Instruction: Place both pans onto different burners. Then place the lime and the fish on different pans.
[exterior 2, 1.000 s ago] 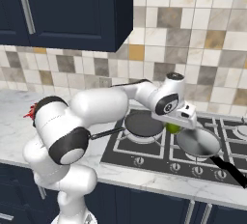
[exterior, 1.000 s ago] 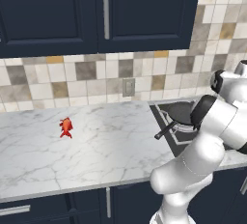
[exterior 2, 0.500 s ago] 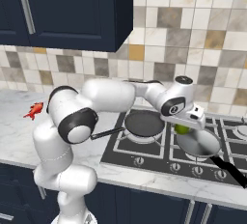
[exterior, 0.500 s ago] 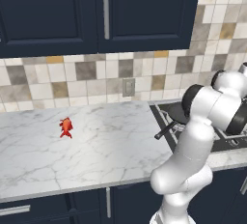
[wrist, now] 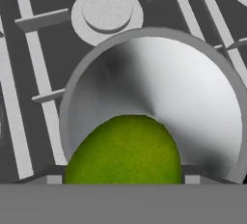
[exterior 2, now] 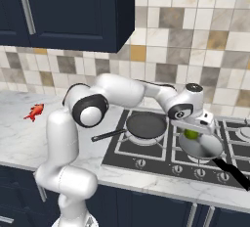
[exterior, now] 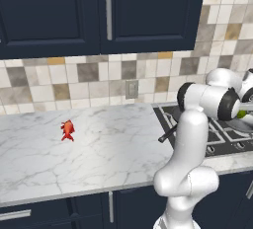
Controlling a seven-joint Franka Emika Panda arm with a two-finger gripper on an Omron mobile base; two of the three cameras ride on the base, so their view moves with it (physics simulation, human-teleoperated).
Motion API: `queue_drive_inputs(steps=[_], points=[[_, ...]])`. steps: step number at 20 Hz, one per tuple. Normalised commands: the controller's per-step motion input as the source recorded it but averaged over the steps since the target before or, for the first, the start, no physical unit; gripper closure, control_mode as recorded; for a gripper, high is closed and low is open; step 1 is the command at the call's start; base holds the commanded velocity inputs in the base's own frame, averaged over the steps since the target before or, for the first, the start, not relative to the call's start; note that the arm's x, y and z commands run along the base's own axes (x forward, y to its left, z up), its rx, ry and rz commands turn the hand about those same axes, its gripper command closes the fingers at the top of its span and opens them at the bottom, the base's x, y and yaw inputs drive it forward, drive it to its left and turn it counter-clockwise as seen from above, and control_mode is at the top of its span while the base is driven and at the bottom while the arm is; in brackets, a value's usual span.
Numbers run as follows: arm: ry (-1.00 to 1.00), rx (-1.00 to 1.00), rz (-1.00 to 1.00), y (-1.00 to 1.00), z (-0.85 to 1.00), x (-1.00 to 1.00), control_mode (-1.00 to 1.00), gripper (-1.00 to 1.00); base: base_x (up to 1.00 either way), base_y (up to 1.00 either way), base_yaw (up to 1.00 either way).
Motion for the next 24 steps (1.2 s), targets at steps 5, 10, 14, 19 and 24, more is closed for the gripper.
queue_drive_inputs(steps=[5, 10, 14, 19, 24], points=[[0.00, 0.00, 0.00, -0.10, -0.28, 0.04, -1.00, 1.00, 0.00, 0.00, 0.00], [0.00, 0.00, 0.00, -0.01, -0.24, 0.00, -1.00, 1.00, 0.00, 0.00, 0.00], [0.00, 0.00, 0.00, 0.00, -0.32, 0.00, -1.00, 1.00, 0.00, 0.00, 0.00], [0.00, 0.00, 0.00, 0.00, -0.20, 0.00, -1.00, 1.00, 0.00, 0.00, 0.00], [0.01, 0.00, 0.00, 0.00, -0.01, 0.00, -1.00, -1.00, 0.00, 0.00, 0.00]])
